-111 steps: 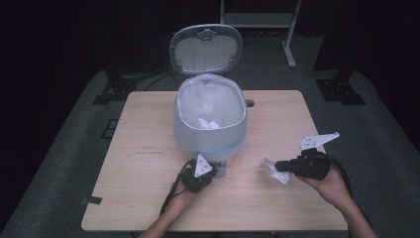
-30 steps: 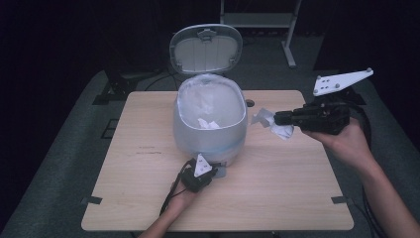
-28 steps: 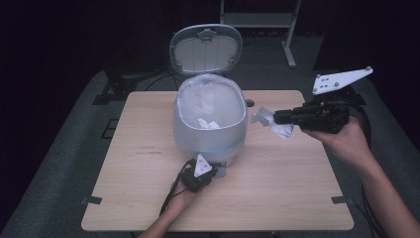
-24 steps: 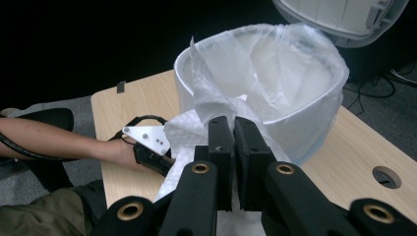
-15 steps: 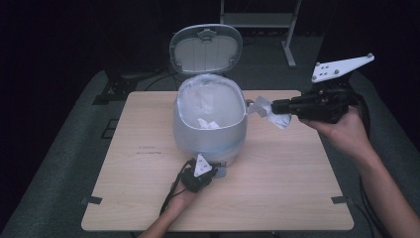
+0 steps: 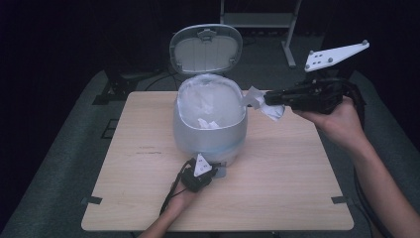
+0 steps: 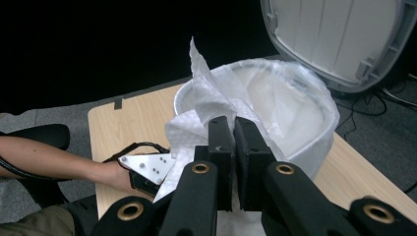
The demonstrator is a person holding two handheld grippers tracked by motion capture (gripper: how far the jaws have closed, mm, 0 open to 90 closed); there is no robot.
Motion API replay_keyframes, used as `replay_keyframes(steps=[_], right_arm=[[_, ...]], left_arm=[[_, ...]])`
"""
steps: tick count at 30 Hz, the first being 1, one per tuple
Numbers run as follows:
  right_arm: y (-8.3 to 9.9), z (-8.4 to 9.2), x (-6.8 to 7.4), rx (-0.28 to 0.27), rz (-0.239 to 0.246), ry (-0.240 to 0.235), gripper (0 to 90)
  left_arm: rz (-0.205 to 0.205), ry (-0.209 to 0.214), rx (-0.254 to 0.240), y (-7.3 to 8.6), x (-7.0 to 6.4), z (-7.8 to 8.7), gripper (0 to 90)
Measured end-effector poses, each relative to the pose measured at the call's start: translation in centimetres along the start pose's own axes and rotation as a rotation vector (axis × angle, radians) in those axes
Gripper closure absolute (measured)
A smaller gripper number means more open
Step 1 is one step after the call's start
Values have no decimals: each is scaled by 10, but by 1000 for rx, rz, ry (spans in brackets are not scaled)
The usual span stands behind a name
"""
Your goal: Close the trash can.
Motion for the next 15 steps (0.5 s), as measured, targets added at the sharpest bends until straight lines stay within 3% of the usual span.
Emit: replay_keyframes(steps=[15], right_arm=[[-18, -10, 0, -13, 22, -17, 862]], left_arm=[[4, 1, 5, 0, 0, 0, 830]])
Point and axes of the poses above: each handheld gripper's, and its own axes: z roughly backward along the jaws, y roughly out of its underside, x roughly to its left, the point moved 8 cm from there along -z, roughly forward along the jaws, and after that the axes turned 13 degrees about z, right-handed, at the moved point
